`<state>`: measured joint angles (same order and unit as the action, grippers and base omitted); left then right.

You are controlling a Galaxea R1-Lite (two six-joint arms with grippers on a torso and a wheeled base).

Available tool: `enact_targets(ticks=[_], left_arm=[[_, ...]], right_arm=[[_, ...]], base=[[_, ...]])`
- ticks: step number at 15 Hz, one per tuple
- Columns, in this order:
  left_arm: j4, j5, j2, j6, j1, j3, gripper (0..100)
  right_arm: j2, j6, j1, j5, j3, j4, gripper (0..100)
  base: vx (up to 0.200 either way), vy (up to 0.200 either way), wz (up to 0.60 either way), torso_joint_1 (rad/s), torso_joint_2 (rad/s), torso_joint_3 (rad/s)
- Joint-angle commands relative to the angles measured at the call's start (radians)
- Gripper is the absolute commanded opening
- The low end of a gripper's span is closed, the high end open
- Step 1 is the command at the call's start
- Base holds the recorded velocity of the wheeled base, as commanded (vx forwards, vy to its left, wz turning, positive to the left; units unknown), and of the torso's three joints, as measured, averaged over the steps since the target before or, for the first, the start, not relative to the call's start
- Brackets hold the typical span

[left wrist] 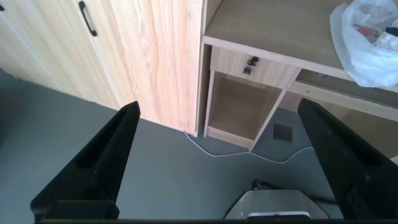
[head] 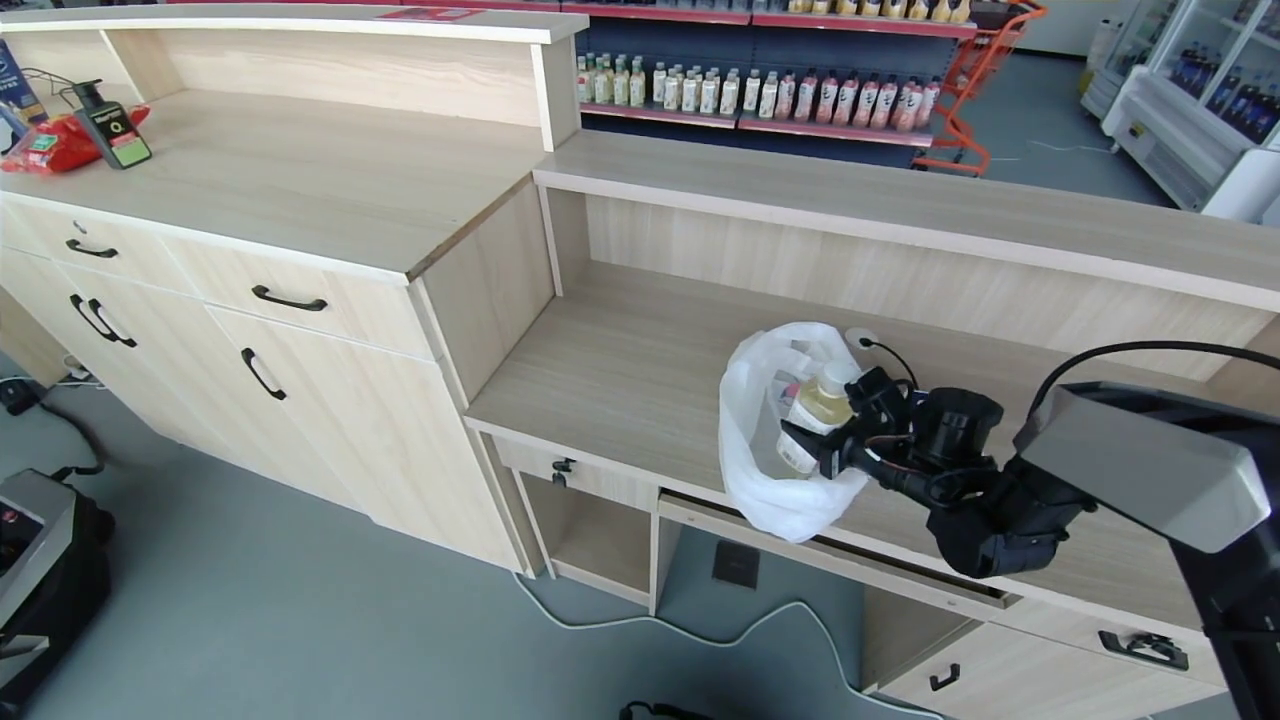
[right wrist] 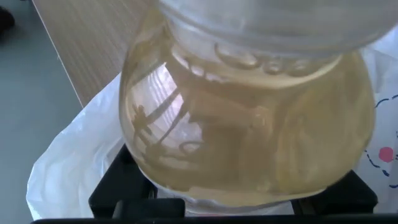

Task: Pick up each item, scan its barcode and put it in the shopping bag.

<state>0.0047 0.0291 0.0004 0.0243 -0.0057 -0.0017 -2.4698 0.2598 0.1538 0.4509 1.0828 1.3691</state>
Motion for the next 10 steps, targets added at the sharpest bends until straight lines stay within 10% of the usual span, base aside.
enact_targets(ticks=[1, 7, 8, 10], left_arm=[[0.000, 0.000, 0.000, 0.000, 0.000, 0.000, 100], [0.000, 0.000, 0.000, 0.000, 0.000, 0.000, 100], [0.000, 0.000, 0.000, 0.000, 0.000, -0.001, 100], [0.000, 0.000, 0.000, 0.000, 0.000, 0.000, 100]], right_arm=[[-0.035, 0.012, 0.015, -0.001, 0.003, 0.005, 0], [-0.064, 0.036, 0.010, -0.003, -0.004, 0.005, 0], [-0.063, 0.036, 0.010, -0.003, -0.006, 0.004, 100], [-0.032, 0.030, 0.010, -0.004, -0.004, -0.002, 100]], base=[[0.000, 0.000, 0.00, 0.000, 0.00, 0.000], [0.000, 0.000, 0.00, 0.000, 0.00, 0.000], [0.000, 0.000, 0.00, 0.000, 0.00, 0.000], [0.000, 0.000, 0.00, 0.000, 0.00, 0.000]])
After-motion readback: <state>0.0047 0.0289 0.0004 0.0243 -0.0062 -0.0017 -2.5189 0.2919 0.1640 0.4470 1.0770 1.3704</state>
